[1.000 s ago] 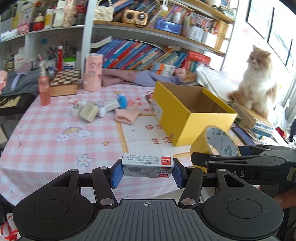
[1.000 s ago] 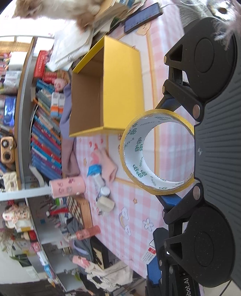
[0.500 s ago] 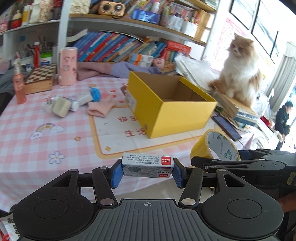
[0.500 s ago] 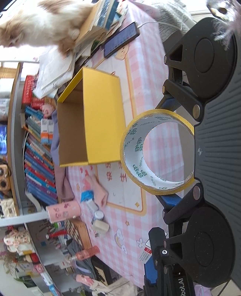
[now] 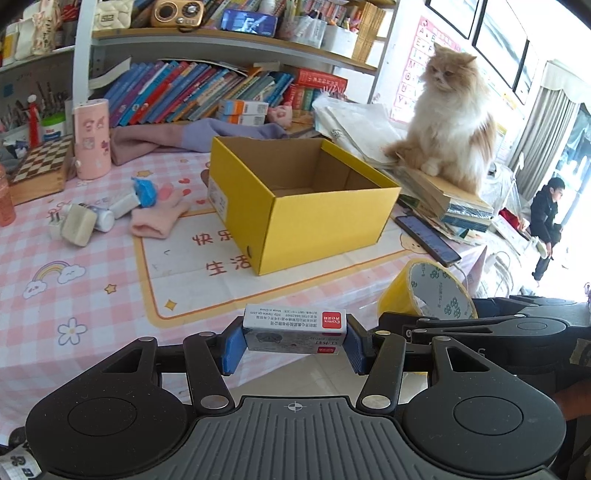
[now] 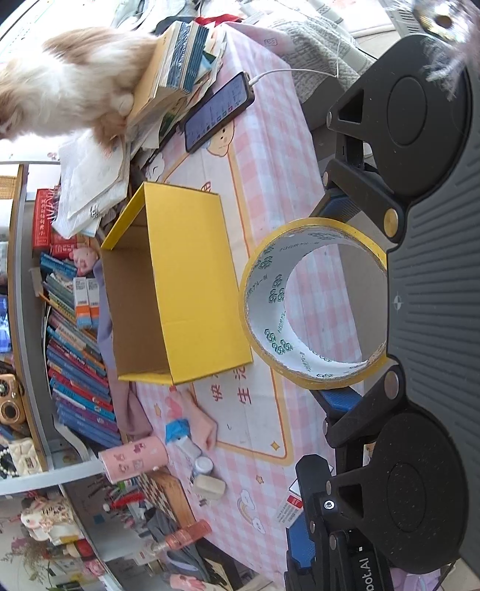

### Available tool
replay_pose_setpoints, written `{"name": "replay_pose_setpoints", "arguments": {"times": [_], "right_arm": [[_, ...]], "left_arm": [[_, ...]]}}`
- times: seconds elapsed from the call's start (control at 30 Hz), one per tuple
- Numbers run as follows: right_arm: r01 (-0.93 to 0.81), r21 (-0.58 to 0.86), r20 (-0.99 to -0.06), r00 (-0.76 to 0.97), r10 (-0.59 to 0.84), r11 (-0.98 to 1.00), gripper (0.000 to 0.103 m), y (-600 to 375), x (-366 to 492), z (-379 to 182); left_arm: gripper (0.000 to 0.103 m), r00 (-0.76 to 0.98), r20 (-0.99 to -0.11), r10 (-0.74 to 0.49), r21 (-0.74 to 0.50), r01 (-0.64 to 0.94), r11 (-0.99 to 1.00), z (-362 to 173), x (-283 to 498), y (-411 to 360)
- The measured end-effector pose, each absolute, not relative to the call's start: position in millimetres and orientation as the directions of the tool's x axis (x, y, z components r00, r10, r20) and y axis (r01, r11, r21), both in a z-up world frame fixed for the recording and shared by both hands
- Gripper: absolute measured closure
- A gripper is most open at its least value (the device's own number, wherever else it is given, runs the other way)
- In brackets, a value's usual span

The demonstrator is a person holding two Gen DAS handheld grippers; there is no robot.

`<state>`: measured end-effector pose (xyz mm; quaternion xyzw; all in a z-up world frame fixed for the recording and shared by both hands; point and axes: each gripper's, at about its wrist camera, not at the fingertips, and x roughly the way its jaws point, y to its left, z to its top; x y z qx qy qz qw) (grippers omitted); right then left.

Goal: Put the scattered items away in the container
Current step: 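Lift the tape roll and eraser box and carry both toward the yellow box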

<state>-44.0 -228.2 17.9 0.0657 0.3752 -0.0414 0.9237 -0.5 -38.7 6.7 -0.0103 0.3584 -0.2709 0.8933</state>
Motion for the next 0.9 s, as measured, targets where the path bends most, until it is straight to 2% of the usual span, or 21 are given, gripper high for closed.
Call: {"name": "replay_pose_setpoints", "arguments": {"times": [0.9], "right_arm": [[0.166, 0.090, -0.707, 0.705, -0.054, 0.982, 0.019, -246, -37, 18]], "left_arm": [[0.050, 0.564, -0.639, -0.523, -0.215, 0.522, 0.825, 6, 12, -60]]}}
